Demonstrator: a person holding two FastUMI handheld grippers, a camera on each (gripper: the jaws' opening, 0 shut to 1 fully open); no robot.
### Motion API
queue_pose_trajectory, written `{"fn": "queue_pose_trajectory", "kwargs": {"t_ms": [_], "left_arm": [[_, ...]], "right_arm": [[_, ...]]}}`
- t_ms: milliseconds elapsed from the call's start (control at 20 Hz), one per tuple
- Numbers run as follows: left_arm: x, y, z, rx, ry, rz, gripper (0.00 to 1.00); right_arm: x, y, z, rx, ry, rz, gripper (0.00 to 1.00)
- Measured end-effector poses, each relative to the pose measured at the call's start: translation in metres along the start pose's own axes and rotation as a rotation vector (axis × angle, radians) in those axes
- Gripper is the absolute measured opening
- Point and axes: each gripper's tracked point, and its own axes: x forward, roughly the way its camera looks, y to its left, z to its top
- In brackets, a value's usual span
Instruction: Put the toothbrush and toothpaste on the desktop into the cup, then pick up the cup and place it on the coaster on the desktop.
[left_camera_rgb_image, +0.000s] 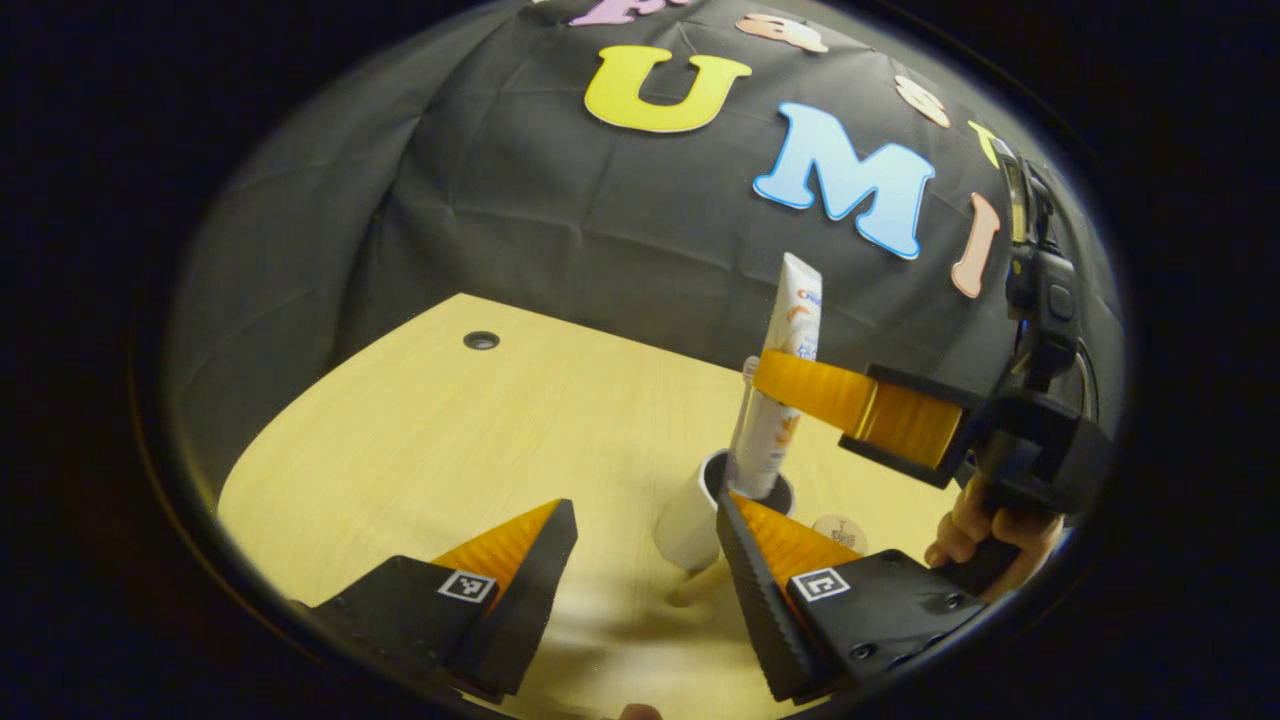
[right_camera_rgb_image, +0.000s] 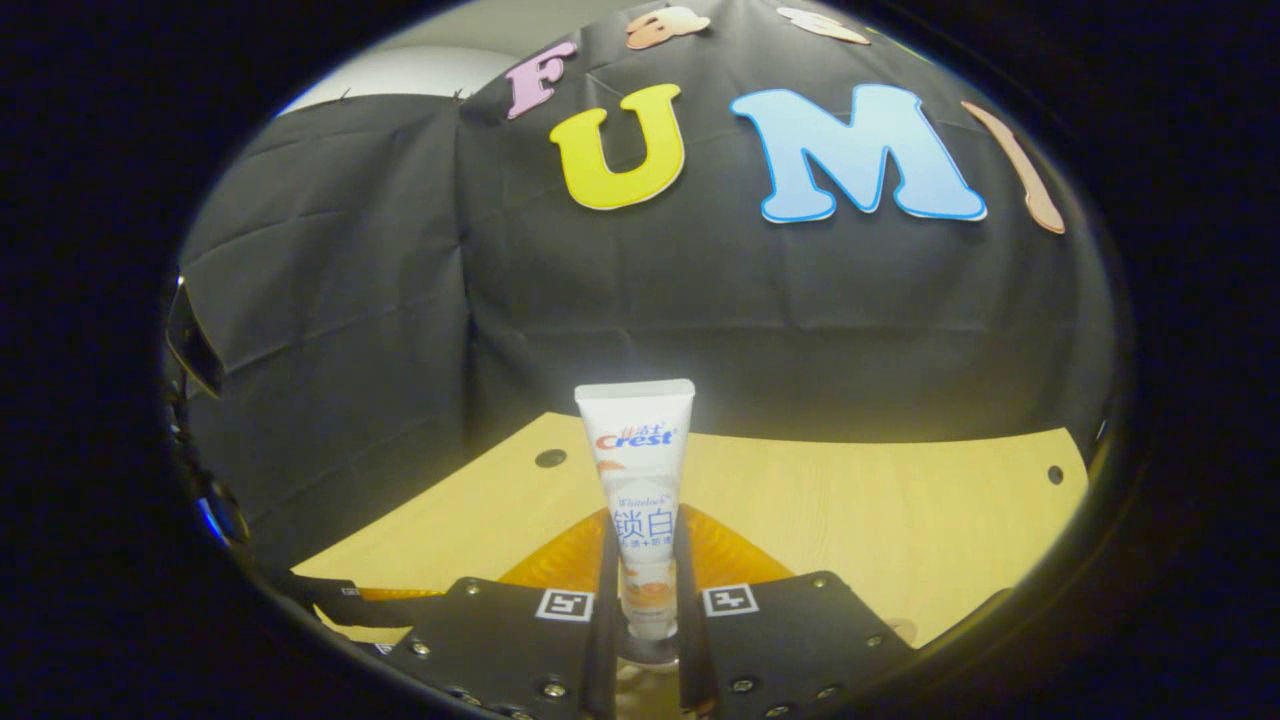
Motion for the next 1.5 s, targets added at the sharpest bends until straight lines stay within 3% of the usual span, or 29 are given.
{"fn": "queue_pose_trajectory", "kwargs": {"t_ms": [100,150,250,450,900,1200,1250,1500], "left_arm": [[0.001,0.001,0.000,0.007,0.004,-0.002,0.94],[0.001,0.001,0.000,0.009,0.007,-0.005,0.94],[0.001,0.001,-0.002,0.011,0.009,-0.010,0.94],[0.001,-0.002,-0.001,0.013,0.013,-0.016,0.94],[0.000,-0.032,-0.003,0.052,0.028,-0.048,0.94],[0.007,-0.049,-0.007,0.110,0.064,-0.065,0.94],[0.009,-0.053,-0.009,0.121,0.074,-0.070,0.89],[0.025,-0.071,-0.020,0.147,0.126,-0.096,0.92]], "right_arm": [[-0.002,-0.002,-0.007,0.000,0.030,-0.012,0.26],[-0.004,-0.001,-0.011,0.001,0.051,-0.012,0.32],[-0.008,-0.001,-0.017,-0.008,0.079,-0.014,0.30],[-0.018,-0.004,-0.015,-0.058,0.078,-0.033,0.53],[-0.049,-0.020,0.010,-0.020,0.034,-0.056,0.53],[-0.081,-0.055,0.024,-0.019,-0.016,-0.149,0.53],[-0.085,-0.058,0.026,-0.020,-0.022,-0.154,0.53],[-0.109,-0.083,0.021,-0.050,-0.039,-0.212,0.53]]}}
